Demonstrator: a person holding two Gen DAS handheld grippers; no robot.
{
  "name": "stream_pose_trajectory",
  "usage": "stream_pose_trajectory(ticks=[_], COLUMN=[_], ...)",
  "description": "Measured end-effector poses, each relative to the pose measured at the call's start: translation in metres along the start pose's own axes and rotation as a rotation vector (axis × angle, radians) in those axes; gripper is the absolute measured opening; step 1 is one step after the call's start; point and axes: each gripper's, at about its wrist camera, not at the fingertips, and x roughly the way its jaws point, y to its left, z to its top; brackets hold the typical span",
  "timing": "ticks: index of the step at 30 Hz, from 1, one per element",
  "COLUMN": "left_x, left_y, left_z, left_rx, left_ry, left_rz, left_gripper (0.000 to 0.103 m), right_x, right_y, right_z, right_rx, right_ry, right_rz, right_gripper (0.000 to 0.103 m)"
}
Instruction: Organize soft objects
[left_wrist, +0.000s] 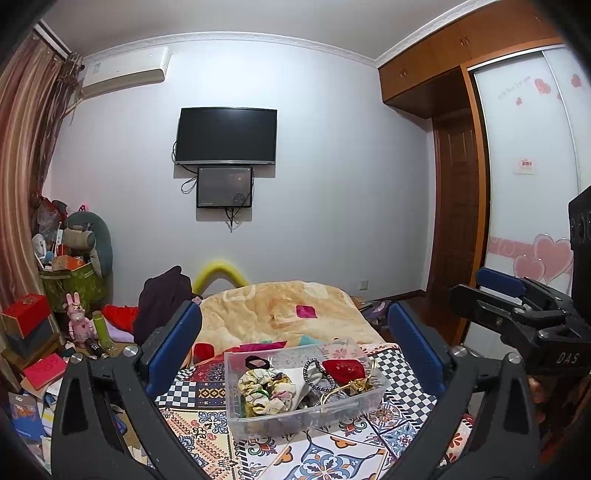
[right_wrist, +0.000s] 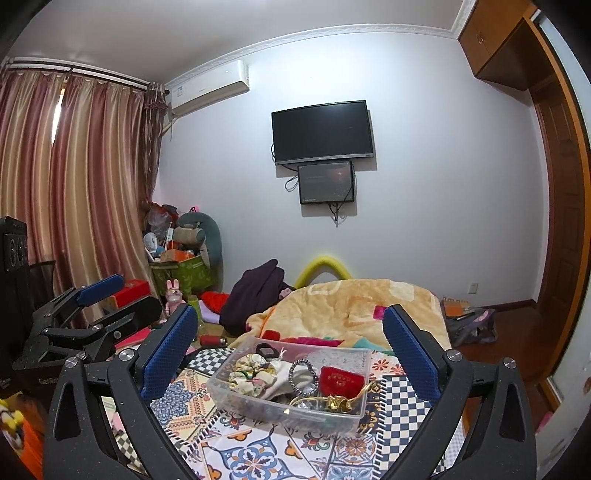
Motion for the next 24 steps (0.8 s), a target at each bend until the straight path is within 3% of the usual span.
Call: stream_pose_trajectory(ticks=[24], left_x=[-0.0019], left_y=[-0.0002], left_z=[-0.0014], left_rx=[-0.011], left_ry=[-0.004], left_rz=[-0.020], left_gripper=[0.103], right_x=[-0.0024], right_y=[-0.0007], right_z=[-0.0019], right_rx=[-0.013], right_ry=[0.007], right_rz=[-0.018], right_gripper=[0.103])
